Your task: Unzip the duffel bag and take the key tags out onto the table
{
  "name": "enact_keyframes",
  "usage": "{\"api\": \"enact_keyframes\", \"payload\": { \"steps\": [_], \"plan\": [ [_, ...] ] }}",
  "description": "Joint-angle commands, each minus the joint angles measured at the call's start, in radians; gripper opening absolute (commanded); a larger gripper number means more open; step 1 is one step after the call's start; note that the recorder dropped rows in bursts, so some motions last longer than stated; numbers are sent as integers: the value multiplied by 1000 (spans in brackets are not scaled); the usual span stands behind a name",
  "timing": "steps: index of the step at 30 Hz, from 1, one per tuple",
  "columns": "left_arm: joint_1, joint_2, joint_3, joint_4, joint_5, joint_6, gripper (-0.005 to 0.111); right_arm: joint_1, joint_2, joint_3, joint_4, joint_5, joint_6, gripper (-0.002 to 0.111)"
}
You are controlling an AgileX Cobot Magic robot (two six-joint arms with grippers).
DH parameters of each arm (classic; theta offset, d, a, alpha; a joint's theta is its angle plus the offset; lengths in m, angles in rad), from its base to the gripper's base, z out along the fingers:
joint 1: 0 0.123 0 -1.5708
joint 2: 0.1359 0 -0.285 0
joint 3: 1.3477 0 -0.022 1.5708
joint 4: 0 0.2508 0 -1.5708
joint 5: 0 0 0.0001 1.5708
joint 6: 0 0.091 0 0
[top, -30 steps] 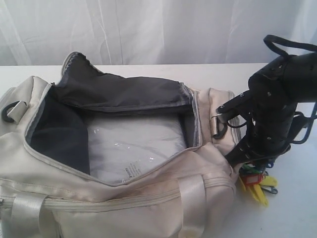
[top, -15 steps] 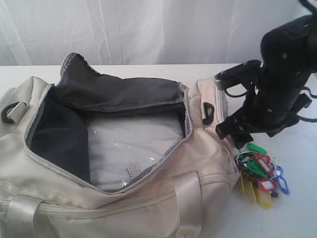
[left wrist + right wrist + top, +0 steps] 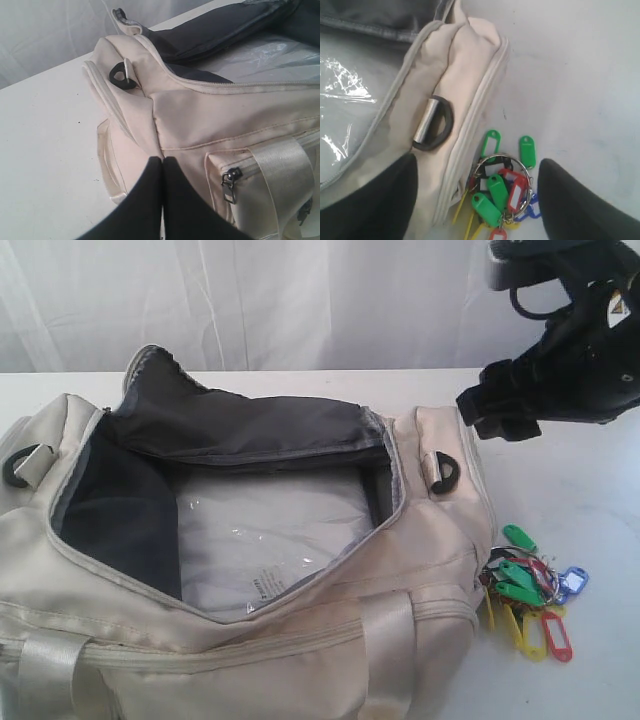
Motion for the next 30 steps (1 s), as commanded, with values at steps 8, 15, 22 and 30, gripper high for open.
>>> {"api": "enact_keyframes", "payload": {
  "steps": [8,15,22,30],
  "plan": [
    [-7,-7,1,0,3,-1,0,1,-17,-3,2,-54,-18,1],
    [-7,-7,1,-8,3,-2,0,1,-17,-3,1,-104,-4,1],
    [-7,-7,1,-8,3,-2,0,1,-17,-3,1,-111,-4,0],
    [-7,-7,1,-8,3,-2,0,1,-17,-3,1,-111,-4,0]
  ]
}}
